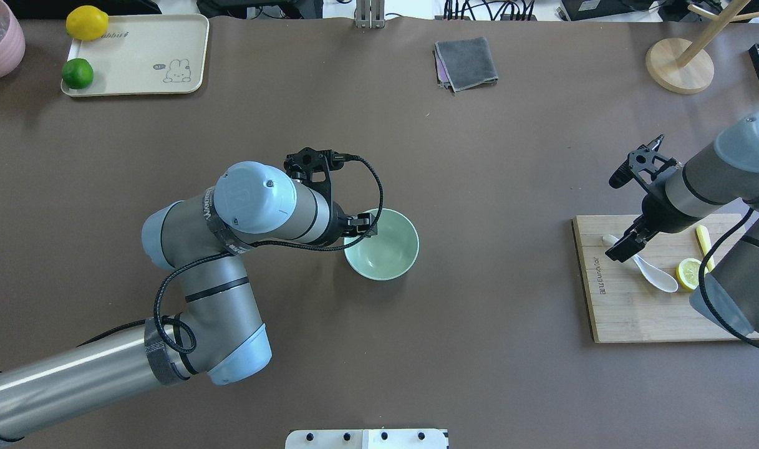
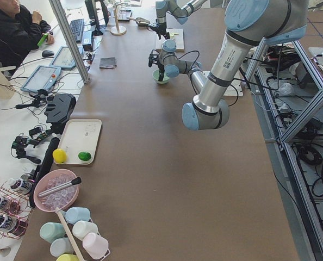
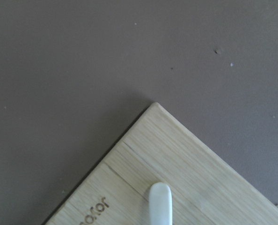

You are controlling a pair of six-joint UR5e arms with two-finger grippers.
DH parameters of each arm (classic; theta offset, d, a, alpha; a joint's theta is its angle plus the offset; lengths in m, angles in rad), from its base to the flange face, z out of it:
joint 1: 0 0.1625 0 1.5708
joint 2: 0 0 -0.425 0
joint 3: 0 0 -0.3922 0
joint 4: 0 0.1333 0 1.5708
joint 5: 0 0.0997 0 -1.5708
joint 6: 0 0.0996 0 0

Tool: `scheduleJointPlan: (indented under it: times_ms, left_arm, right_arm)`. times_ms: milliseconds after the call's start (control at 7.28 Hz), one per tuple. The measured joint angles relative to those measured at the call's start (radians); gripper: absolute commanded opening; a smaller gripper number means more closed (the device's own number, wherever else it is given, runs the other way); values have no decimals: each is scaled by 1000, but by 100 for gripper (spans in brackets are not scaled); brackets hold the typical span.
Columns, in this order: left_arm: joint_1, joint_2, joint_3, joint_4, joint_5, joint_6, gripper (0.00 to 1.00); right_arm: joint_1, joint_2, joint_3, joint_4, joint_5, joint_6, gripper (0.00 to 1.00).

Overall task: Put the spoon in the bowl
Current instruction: 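Release bowl and lift left gripper while right gripper grasps spoon handle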

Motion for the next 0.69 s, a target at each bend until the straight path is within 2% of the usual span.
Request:
scheduleJointPlan:
  times_ms: [275, 412, 550, 687]
  left_arm:
    - [-21, -1, -8, -5, -1, 3, 97]
    - [-30, -1, -9, -6, -1, 9, 97]
    - [-37, -1, -9, -6, -1, 16, 97]
    - [-42, -1, -9, -6, -1, 20, 97]
  right_arm:
    - [0, -6, -1, 0, -8, 1, 72]
    - [0, -10, 2, -1, -14, 2, 71]
    - [-1, -14, 4, -1, -23, 3, 58]
    - [-4, -16, 5, -1, -31, 4, 56]
